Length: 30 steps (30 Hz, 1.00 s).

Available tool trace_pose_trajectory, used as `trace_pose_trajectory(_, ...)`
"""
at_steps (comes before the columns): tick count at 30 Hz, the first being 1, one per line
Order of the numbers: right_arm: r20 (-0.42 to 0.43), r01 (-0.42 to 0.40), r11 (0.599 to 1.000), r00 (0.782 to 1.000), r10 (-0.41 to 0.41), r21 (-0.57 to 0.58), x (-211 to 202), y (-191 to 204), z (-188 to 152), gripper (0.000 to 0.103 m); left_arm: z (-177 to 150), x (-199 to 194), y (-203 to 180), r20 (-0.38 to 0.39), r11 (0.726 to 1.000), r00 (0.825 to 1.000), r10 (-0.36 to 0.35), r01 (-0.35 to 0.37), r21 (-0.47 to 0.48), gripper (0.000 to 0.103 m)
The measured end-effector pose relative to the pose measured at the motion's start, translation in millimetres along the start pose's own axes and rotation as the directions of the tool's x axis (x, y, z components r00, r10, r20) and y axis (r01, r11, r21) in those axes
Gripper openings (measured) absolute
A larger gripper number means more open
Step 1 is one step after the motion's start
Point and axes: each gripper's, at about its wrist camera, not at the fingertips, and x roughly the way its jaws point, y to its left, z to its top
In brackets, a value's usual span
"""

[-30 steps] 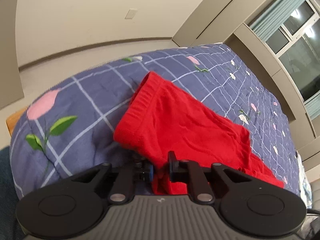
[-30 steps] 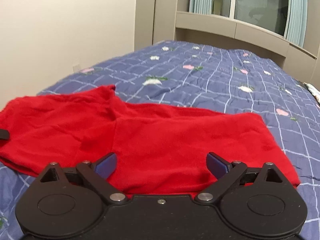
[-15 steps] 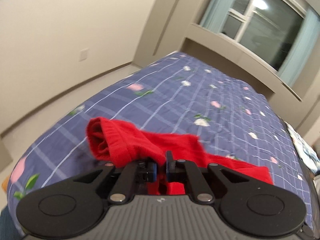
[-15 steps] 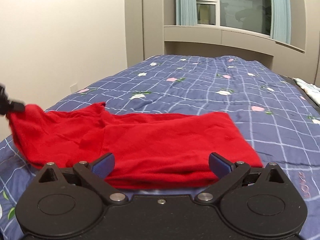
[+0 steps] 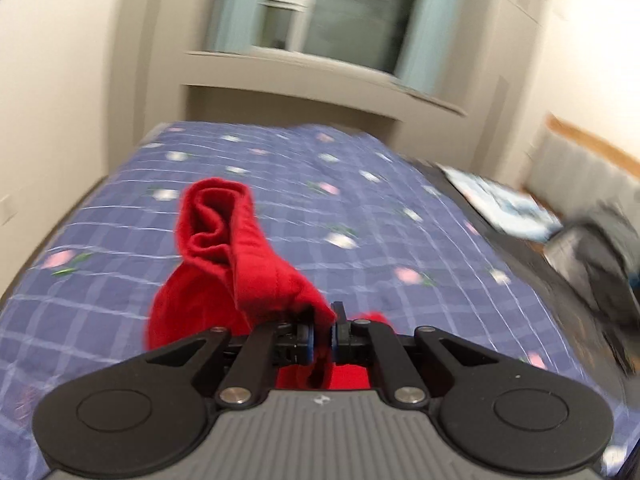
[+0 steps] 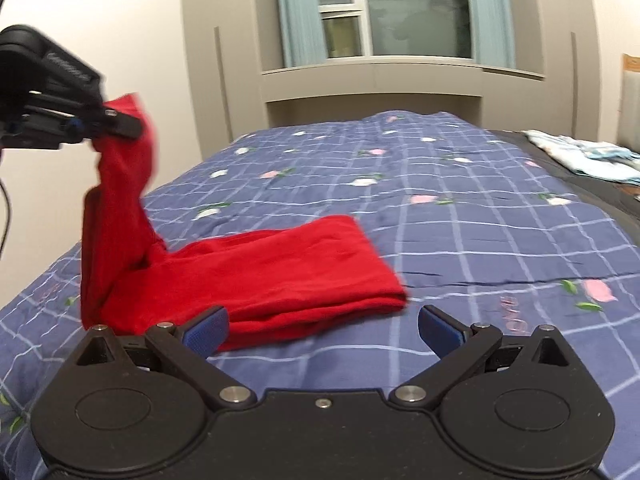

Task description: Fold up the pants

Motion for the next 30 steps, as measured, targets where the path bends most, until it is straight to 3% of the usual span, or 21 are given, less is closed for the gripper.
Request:
trace_pose_trajectory(3,-0.003,0.038,0.998,0.999,-0.038,0.047,-6,-16,-2,0.101,-10,31,-30,-0.082,0.997,0.995,-0.054,0.058,0.046,0.007)
trace_pose_trajectory(9,-0.043,0.082,0.984,0.996,-0.076,0.159,-5,-40,-8,0.101,-42,79,-48,-0.248,0.990,0.960,-0.130,0.138,0.012,0.016)
trace_pose_trajectory(10,-0.045,0.083,0.983,0.996,-0.077,0.165,-5,-42,-9,0.101,-45,84,-47,-0.268,0.990,0.954,-0.138,0.143,0.000,0.025)
trace_pose_trajectory(13,-0.055,0.087,0.981,0.995,-0.078,0.174,-3,-44,-11,0.101,-49,78,-38,-0.260,0.985,0.950,-0.171,0.165,-0.045,0.075)
trace_pose_trajectory(17,-0.074,0.085,0.983,0.995,-0.073,0.164,2,-41,-14,0.101,-43,64,-20,-0.219,0.976,0.952,-0.212,0.196,-0.094,0.087)
trace_pose_trajectory(20,-0.075,0.075,0.983,0.995,-0.063,0.165,2,-41,-13,0.101,-39,48,-1,-0.186,0.978,0.966,-0.179,0.154,-0.141,0.093)
trace_pose_trajectory(24,-0.066,-0.005,0.985,0.998,0.017,0.171,5,-42,-6,0.102,-44,26,32,-0.162,0.987,0.986,-0.032,0.005,-0.163,0.100)
trace_pose_trajectory(26,-0.063,-0.070,0.985,0.995,0.081,0.155,13,-41,3,0.102,-51,20,50,-0.162,0.983,0.986,0.035,-0.064,-0.173,0.102)
trace_pose_trajectory(30,-0.081,-0.184,0.978,0.978,0.192,0.097,42,-30,26,0.102,-64,15,91,-0.189,0.955,0.976,0.105,-0.152,-0.254,0.102)
